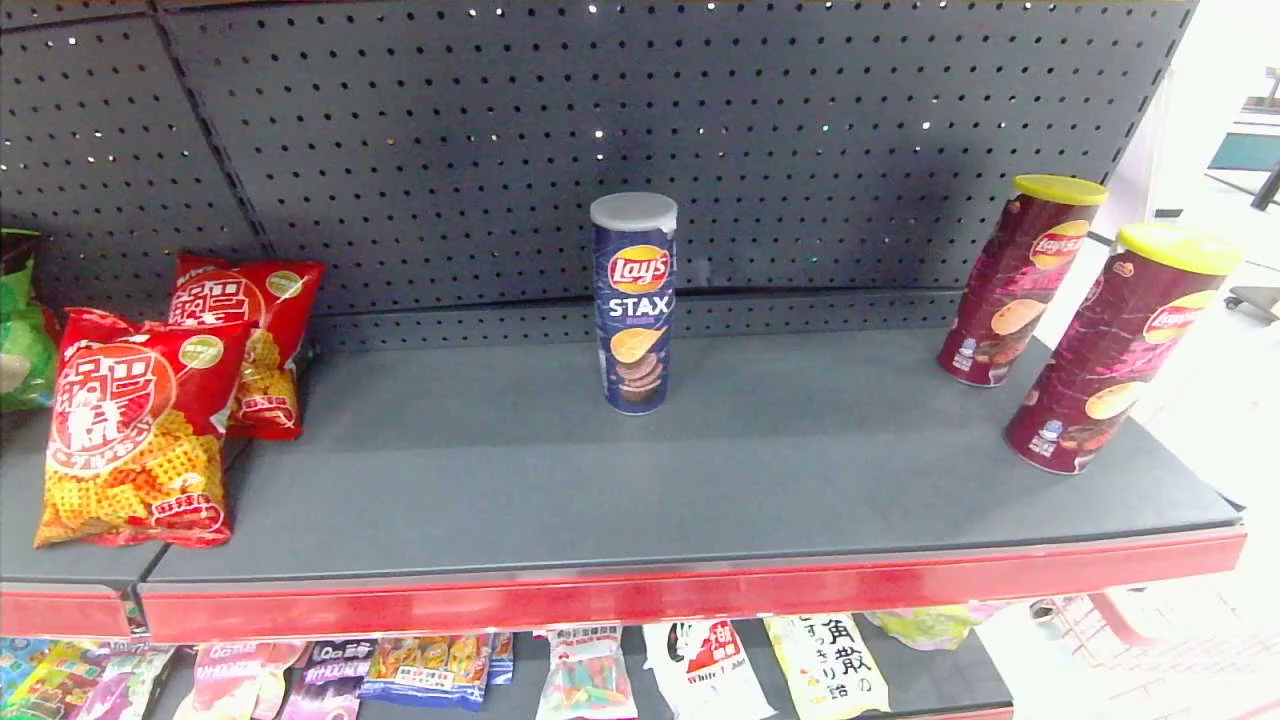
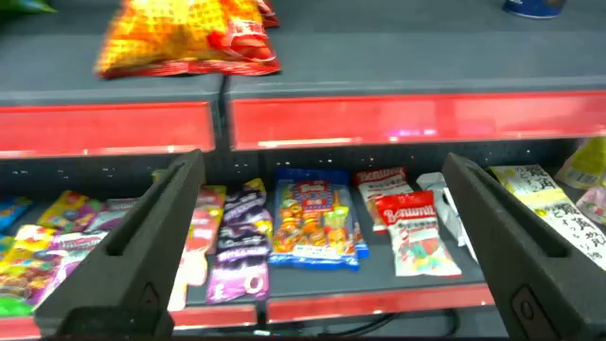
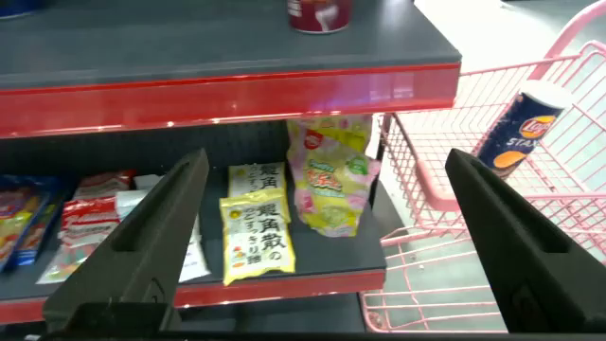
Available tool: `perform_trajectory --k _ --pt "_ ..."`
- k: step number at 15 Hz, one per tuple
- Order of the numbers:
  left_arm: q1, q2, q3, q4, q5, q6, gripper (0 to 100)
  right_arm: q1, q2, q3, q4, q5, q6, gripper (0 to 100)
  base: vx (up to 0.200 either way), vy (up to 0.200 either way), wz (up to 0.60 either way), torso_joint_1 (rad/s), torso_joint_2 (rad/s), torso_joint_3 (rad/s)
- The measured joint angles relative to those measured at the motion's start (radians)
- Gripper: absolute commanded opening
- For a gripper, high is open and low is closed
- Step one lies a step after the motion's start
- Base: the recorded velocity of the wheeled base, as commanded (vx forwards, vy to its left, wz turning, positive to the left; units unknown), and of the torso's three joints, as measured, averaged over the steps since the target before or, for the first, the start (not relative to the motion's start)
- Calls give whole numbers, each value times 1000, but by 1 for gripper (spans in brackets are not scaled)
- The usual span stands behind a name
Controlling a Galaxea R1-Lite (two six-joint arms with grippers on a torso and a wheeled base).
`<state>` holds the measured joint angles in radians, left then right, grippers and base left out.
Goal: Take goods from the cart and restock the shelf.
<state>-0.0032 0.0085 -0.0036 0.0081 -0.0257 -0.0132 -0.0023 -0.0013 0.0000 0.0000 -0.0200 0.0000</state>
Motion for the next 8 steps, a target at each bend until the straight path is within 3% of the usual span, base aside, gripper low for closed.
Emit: perform_trajectory --k 8 --pt "0 0 0 0 0 0 100 1 0 0 0 0 2 100 0 -200 0 4 1 2"
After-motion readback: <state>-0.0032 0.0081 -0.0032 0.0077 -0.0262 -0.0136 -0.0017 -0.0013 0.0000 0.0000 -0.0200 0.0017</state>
